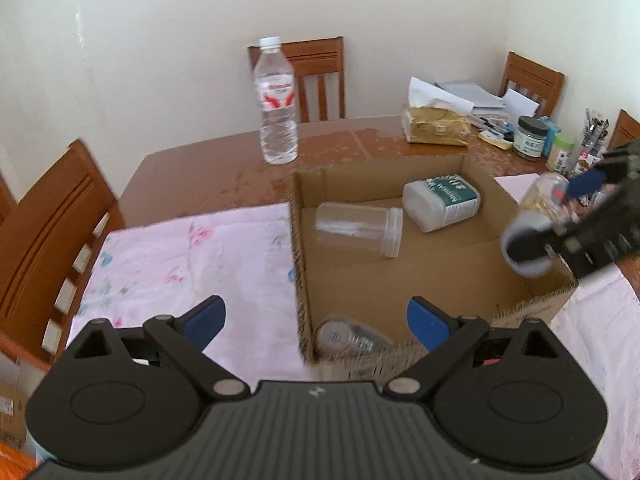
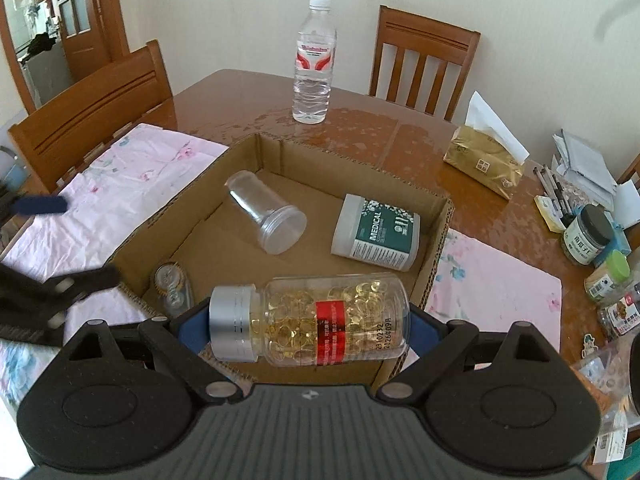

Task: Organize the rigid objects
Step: 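Carry the tape and capsule bottle into the box and release both, then move both tools back toward the remaining toys on the table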

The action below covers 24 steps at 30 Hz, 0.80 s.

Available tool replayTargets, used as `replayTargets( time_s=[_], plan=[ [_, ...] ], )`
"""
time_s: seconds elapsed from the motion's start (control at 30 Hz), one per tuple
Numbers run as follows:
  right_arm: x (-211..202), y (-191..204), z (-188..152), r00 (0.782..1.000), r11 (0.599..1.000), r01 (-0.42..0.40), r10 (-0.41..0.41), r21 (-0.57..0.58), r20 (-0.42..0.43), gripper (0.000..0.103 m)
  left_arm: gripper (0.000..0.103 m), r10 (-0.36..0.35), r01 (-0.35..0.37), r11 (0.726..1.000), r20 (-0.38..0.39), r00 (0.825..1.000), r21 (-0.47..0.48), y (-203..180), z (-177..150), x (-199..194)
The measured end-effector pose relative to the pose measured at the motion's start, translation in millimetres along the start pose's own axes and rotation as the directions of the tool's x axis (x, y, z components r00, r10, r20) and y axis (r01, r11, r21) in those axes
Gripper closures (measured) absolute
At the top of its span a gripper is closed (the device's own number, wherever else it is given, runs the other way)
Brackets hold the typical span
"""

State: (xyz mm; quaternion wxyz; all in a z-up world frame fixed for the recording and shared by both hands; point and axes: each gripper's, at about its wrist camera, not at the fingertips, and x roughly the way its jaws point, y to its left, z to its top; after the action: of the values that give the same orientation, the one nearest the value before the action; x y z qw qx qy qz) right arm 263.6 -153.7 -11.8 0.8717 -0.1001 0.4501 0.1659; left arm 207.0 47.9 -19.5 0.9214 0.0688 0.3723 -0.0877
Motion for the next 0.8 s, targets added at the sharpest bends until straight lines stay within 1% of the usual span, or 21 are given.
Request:
replayTargets(
  time_s=[0.2, 0.27, 0.43, 0.67, 0.8],
  plan=[
    [15.3, -9.0, 14.1, 1.000, 0.999, 0.003, -0.003, 0.044, 0.000, 0.006, 0.006, 0.034, -0.035, 0.998, -0.022, 0.999, -0.048, 12.5, -15.3, -9.6],
    [18.0, -10.9, 17.8, 1.000, 0.998, 0.014, -0.015, 0.058, 0.019, 0.000, 0.006, 0.046, -0.048, 0.997, -0.029, 0.999, -0.059, 15.8, -17.9, -10.4],
    [14.8, -13.3, 23.8, 0.998, 0.996, 0.031, -0.036, 0.081, 0.051, 0.000, 0.006, 0.063, -0.065, 0.995, -0.035, 0.997, -0.070, 20.8, -20.4, -13.9],
    [1.5, -13.4, 17.1, 0.998, 0.993, 0.028, -0.034, 0.116, 0.056, 0.000, 0.006, 0.066, -0.069, 0.995, -0.054, 0.996, -0.071, 18.5, -22.3, -21.6],
    [-10.8, -8.7, 4.5, 0.997, 0.991, 0.041, -0.050, 0.130, 0.061, 0.000, 0.006, 0.069, -0.073, 0.995, -0.061, 0.996, -0.069, 14.9, -27.2, -28.9]
  ],
)
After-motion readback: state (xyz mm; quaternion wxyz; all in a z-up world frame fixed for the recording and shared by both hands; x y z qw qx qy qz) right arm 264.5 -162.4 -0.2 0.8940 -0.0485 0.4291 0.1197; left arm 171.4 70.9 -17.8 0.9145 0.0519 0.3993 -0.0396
